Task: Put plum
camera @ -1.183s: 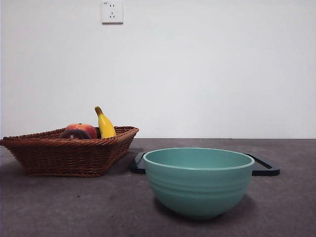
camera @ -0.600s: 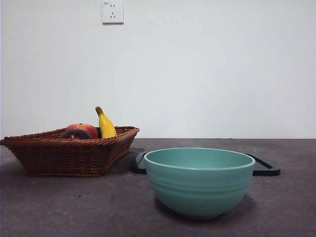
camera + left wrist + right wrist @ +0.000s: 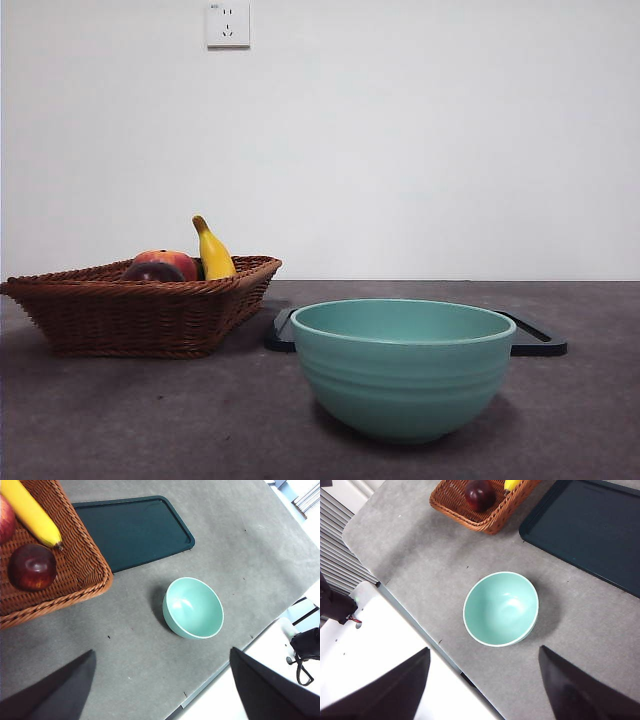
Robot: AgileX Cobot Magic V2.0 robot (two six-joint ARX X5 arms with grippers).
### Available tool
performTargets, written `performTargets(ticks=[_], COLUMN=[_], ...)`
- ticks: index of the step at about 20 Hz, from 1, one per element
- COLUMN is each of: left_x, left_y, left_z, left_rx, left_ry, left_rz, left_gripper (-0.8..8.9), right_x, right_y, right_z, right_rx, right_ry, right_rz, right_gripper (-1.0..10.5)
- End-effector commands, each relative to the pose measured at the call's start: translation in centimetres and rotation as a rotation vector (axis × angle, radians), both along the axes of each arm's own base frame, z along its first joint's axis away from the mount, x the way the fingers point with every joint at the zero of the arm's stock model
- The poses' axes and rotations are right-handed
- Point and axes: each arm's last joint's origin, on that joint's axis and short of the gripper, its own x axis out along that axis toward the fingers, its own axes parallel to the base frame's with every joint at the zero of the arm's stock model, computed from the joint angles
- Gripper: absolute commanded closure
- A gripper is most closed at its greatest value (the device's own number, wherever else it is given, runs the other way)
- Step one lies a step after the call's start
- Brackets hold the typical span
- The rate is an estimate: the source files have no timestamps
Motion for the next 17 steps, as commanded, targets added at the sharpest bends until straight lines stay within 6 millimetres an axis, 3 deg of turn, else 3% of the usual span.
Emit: performTargets(ticks=[1,6,9,17], left_x=[0.1,0.5,1.8,9.1], left_y=[0.0,0.0,-0.1,-2.6], left_z=[0.7,0.7,0.6,-0.1], left_rx=[-0.006,0.017,0.048,0.203], left_ry=[-0.028,-0.028,-0.028,-0.010], left_rz=[0.001,0.035,0.069,0.143], left_gripper=[3.70,3.72,3.72,3.77], right_x=[0.1,0.1,0.1,0.1], right_y=[0.1,0.1,0.1,0.1], right_z=[0.5,0.5,0.5,0.5], right_rx=[0.004,0.005,0.005,0.005], right_ry=[-0.021,-0.024,-0.024,-0.024], right_rz=[0.007,0.007,0.007,0.007], right_gripper=[5.4,5.3,5.3,5.3])
